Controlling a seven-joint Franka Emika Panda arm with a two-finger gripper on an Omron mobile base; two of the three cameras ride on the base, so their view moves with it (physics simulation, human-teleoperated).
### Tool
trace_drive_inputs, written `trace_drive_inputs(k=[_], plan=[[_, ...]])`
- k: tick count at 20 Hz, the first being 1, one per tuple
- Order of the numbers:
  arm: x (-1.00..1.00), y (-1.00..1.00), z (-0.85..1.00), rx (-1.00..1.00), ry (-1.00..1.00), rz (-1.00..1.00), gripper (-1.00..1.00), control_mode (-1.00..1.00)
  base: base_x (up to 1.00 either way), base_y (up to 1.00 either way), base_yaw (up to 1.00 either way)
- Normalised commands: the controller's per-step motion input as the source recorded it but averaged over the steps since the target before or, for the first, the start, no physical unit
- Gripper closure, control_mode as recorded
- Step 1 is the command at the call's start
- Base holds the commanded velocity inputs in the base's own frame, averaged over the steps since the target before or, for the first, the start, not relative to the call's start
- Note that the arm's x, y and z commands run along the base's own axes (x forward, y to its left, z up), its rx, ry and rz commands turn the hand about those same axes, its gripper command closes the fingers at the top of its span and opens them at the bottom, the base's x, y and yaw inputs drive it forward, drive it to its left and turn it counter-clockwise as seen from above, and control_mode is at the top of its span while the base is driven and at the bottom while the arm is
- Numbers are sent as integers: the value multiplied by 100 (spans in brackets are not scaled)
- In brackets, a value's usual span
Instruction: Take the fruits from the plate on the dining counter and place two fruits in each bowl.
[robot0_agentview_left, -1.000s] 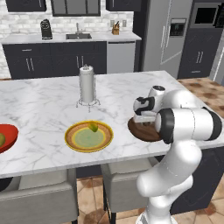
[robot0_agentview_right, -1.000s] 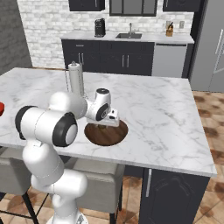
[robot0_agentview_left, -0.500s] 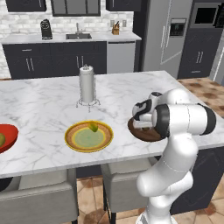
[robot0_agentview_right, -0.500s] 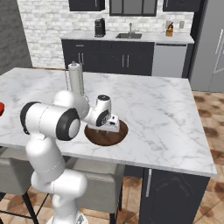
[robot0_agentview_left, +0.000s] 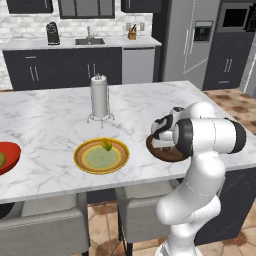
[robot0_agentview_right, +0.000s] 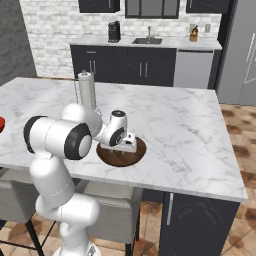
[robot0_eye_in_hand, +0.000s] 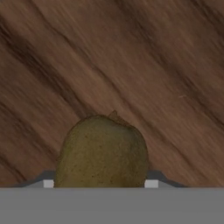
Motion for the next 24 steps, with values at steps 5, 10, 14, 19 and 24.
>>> trace_drive_inputs(k=[5,10,14,19,24], plan=[[2,0,0,0,0,0,-100,-100,0,0,0],[0,0,0,0,5,0,-100,-100,0,0,0],[2,0,16,0,3,0,-100,-100,0,0,0],[-3,0,52,0,0,0,-100,-100,0,0,0],[-46,28,36,0,-1,0,-100,-100,0,0,0]])
